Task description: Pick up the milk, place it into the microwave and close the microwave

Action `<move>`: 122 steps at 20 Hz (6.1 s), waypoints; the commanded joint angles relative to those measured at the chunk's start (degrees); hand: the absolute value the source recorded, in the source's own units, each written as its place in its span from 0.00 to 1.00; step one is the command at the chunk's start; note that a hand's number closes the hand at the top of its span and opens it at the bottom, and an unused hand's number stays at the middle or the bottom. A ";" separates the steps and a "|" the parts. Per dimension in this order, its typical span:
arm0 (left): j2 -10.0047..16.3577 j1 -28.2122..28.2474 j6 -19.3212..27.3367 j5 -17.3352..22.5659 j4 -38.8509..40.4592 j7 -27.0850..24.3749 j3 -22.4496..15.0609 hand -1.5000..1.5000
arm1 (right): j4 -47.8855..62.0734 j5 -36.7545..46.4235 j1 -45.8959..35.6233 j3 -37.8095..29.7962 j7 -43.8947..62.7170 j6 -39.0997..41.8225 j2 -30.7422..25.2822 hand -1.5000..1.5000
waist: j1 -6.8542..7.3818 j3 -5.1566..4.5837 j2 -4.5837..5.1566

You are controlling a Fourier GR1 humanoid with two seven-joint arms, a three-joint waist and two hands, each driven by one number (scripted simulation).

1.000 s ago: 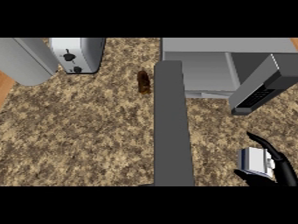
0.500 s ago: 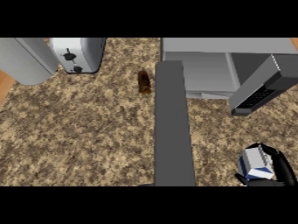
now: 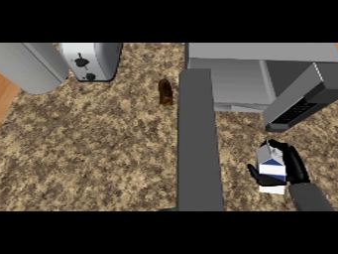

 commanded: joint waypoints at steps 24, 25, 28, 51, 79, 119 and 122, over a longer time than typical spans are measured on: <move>2.29 -2.30 -5.59 8.50 4.28 3.99 12.39 0.00 | -19.69 -1.55 -12.57 7.80 18.80 0.83 9.52 1.00 | -1.43 0.21 -0.56; 0.22 -3.63 -5.54 5.07 5.31 4.35 10.00 0.00 | -19.55 -2.32 -12.55 7.68 20.02 1.26 10.04 1.00 | -1.45 0.22 -0.50; -1.14 -5.83 -3.60 2.48 5.90 4.58 8.07 0.00 | -13.15 -2.09 -19.23 6.99 22.40 4.97 5.99 1.00 | -0.89 0.25 -0.26; 3.70 -18.21 -3.47 1.56 13.00 8.96 9.91 0.00 | 9.56 0.18 -32.89 -2.04 22.91 -26.26 0.38 0.00 | 4.55 0.54 2.87; -1.15 -18.05 -4.41 -11.07 7.73 8.76 -5.32 0.00 | 13.95 -7.90 -30.41 -7.93 8.91 -0.36 2.31 0.00 | 0.86 0.40 0.51; -1.19 -59.15 5.86 -36.13 43.70 22.77 -34.57 1.00 | -54.21 -19.90 33.41 2.66 13.49 27.20 6.54 0.00 | -4.62 0.13 -0.28; -1.19 -63.04 12.65 -37.72 50.29 20.65 -39.46 1.00 | -60.05 -19.53 40.79 3.89 12.01 26.90 8.63 0.00 | -3.70 0.16 -0.36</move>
